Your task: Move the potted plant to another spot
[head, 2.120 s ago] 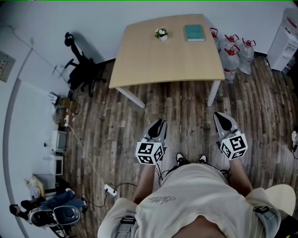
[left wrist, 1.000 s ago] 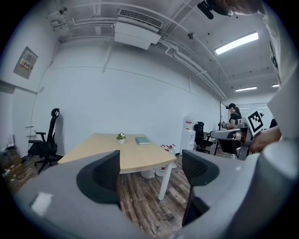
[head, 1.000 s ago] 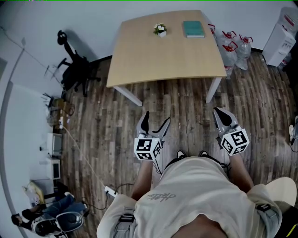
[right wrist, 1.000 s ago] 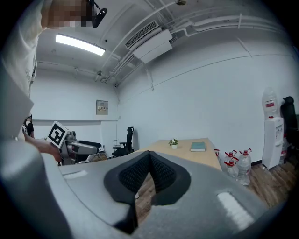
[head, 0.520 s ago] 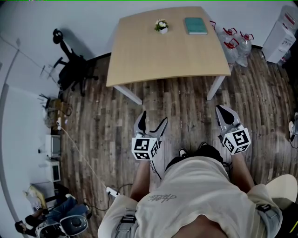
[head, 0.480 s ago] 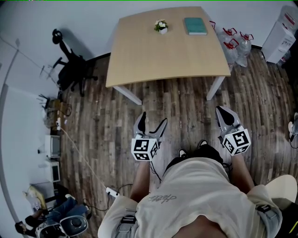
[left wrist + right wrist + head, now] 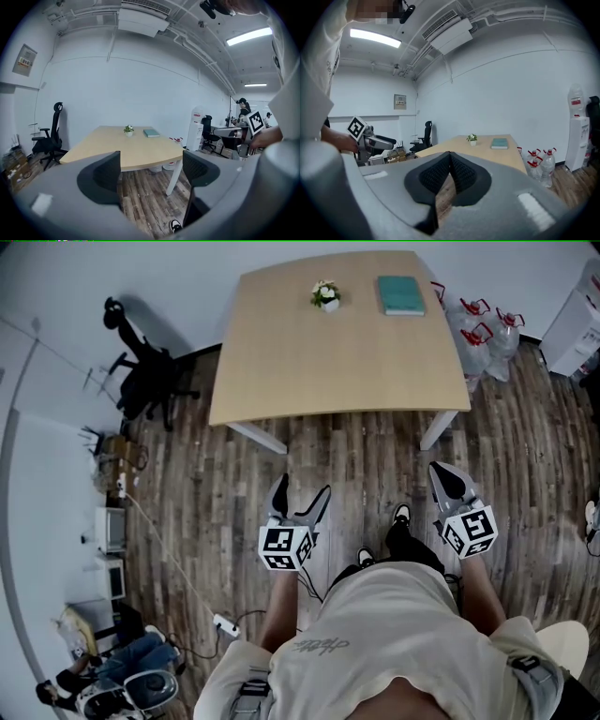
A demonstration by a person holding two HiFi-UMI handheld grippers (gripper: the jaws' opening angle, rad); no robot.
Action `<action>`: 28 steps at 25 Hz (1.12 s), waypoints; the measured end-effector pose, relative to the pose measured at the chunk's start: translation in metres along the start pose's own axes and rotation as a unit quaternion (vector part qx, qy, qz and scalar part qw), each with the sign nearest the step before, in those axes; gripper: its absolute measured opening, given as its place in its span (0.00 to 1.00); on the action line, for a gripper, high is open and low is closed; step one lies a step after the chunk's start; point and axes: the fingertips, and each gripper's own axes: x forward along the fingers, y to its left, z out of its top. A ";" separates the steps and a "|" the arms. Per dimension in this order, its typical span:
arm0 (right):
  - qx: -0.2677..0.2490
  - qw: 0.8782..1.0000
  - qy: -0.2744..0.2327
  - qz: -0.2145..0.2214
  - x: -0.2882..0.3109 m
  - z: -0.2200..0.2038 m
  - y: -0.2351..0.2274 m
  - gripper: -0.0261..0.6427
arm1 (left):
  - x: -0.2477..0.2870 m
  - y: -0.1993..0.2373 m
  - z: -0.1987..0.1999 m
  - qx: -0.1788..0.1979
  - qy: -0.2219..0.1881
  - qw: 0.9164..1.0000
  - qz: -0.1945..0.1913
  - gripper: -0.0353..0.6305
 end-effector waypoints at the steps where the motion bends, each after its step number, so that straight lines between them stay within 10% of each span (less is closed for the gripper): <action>1: -0.008 1.000 -0.006 0.007 0.010 0.007 -0.007 0.04 | 0.010 -0.001 0.007 0.002 -0.003 1.000 -0.001 0.70; 12: -0.005 0.998 -0.014 0.058 0.091 0.029 -0.084 0.04 | 0.103 -0.016 0.071 0.046 -0.021 0.999 0.017 0.68; 28: 0.019 0.995 0.014 0.093 0.147 0.021 -0.110 0.04 | 0.162 -0.004 0.071 0.016 -0.004 1.000 0.021 0.67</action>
